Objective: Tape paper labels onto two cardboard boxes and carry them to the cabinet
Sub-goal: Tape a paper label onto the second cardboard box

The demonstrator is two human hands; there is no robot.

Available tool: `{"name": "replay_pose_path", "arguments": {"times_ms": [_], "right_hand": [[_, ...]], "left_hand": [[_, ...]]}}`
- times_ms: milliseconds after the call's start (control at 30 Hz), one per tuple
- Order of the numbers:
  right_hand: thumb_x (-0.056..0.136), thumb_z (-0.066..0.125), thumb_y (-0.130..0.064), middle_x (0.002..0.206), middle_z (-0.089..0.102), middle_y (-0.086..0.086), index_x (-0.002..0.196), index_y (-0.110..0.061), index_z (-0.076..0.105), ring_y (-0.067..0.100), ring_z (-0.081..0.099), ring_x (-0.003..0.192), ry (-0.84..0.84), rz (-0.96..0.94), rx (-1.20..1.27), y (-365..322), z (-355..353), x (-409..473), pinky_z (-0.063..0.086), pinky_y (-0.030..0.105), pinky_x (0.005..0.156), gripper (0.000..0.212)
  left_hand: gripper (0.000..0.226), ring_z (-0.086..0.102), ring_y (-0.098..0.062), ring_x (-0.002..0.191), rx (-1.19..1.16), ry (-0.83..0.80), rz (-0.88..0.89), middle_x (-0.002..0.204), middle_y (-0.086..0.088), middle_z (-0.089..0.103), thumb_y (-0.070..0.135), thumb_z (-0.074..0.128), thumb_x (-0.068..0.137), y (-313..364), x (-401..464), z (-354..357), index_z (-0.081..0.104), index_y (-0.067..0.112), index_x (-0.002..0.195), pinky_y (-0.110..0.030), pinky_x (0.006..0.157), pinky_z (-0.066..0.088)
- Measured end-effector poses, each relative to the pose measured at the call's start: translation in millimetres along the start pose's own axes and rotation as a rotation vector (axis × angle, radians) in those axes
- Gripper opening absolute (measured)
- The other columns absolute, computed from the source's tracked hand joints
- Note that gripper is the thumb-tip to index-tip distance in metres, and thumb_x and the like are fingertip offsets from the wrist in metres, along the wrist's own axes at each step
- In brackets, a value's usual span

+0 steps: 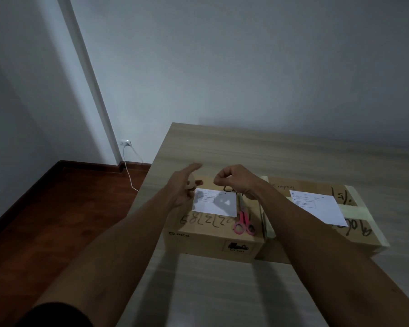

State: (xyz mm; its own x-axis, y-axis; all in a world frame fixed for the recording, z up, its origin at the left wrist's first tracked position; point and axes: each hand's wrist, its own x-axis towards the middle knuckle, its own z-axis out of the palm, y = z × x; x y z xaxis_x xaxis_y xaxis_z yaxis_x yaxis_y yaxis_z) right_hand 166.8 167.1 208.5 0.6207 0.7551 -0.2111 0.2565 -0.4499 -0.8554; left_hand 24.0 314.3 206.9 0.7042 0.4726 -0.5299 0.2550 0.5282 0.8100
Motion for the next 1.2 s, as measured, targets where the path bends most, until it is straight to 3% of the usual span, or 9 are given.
{"name": "replay_pose_path", "arguments": {"times_ms": [133,333,467,600,733,867,1000,1133,1200], "right_hand": [[0.087,0.080,-0.015,0.077,0.074,-0.009,0.078,-0.022,0.077,0.002,0.066,0.072,-0.009,0.002,-0.021,0.9,0.7,5.1,0.049,0.020,0.062,0.012],[0.088,0.079,-0.015,0.072,0.073,-0.009,0.077,-0.018,0.077,-0.001,0.063,0.062,-0.040,0.055,-0.030,8.6,0.7,13.7,0.046,0.018,0.057,0.011],[0.086,0.080,-0.020,0.084,0.076,0.000,0.078,-0.015,0.078,0.008,0.064,0.071,-0.033,0.113,-0.064,10.8,3.9,19.6,0.043,0.021,0.054,0.010],[0.081,0.084,-0.026,0.077,0.069,0.011,0.082,0.007,0.072,0.022,0.061,0.067,0.063,0.247,-0.082,9.8,11.2,32.6,0.043,0.029,0.055,0.036],[0.081,0.084,-0.032,0.074,0.066,0.009,0.085,0.003,0.073,0.024,0.049,0.060,0.046,0.345,-0.099,5.5,22.1,48.1,0.040,0.033,0.058,0.037],[0.081,0.084,-0.026,0.062,0.058,0.005,0.066,-0.007,0.060,0.015,0.045,0.041,0.026,0.323,-0.239,-0.1,31.2,63.6,0.034,0.021,0.044,0.035],[0.084,0.082,-0.024,0.054,0.043,0.004,0.056,-0.009,0.052,0.015,0.041,0.045,-0.041,0.288,-0.385,-3.5,41.2,82.4,0.030,0.024,0.043,0.044],[0.093,0.068,-0.016,0.054,0.027,0.004,0.049,-0.014,0.036,0.017,0.026,0.049,-0.134,0.274,-0.528,0.5,47.9,98.5,0.024,0.029,0.048,0.054],[0.090,0.071,-0.015,0.054,0.026,0.004,0.050,-0.014,0.037,0.018,0.027,0.048,-0.121,0.284,-0.521,6.0,50.1,106.7,0.025,0.029,0.049,0.052]], "left_hand": [[0.081,0.068,-0.019,0.098,0.095,-0.030,0.055,0.116,-0.021,0.069,0.008,0.091,0.071,-8.0,13.8,1.1,0.044,0.016,0.137,-0.031,0.055,0.038],[0.076,0.055,-0.017,0.070,0.167,0.025,0.126,0.093,-0.016,0.065,0.002,0.090,0.070,-12.1,32.8,0.4,0.052,0.019,0.134,-0.028,0.048,0.037],[0.071,0.064,-0.020,0.083,0.242,0.045,0.172,0.103,-0.016,0.069,0.009,0.090,0.073,-16.2,40.4,-1.5,0.054,0.022,0.133,-0.027,0.050,0.040],[0.066,0.067,-0.019,0.091,0.239,0.112,0.232,0.111,-0.013,0.066,0.011,0.087,0.077,-21.4,45.5,-1.0,0.053,0.025,0.132,-0.024,0.055,0.048],[0.062,0.062,-0.016,0.084,0.184,0.208,0.310,0.101,-0.004,0.058,0.005,0.081,0.081,-33.6,52.3,-1.6,0.050,0.023,0.133,-0.023,0.057,0.052],[0.063,0.064,-0.017,0.083,0.136,0.351,0.277,0.099,-0.004,0.058,0.005,0.081,0.082,-43.9,63.1,-3.0,0.048,0.029,0.131,-0.029,0.063,0.056],[0.063,0.059,-0.009,0.074,0.163,0.504,0.272,0.098,-0.003,0.060,0.009,0.081,0.078,-51.2,79.4,-4.0,0.049,0.031,0.127,-0.017,0.046,0.046],[0.063,0.060,-0.012,0.079,0.246,0.576,0.246,0.106,-0.004,0.062,0.014,0.078,0.075,-59.8,93.8,-4.3,0.049,0.030,0.128,-0.025,0.065,0.048],[0.063,0.060,-0.012,0.077,0.279,0.593,0.228,0.105,-0.005,0.062,0.017,0.078,0.074,-63.5,99.5,-4.5,0.050,0.029,0.129,-0.025,0.064,0.047]]}}
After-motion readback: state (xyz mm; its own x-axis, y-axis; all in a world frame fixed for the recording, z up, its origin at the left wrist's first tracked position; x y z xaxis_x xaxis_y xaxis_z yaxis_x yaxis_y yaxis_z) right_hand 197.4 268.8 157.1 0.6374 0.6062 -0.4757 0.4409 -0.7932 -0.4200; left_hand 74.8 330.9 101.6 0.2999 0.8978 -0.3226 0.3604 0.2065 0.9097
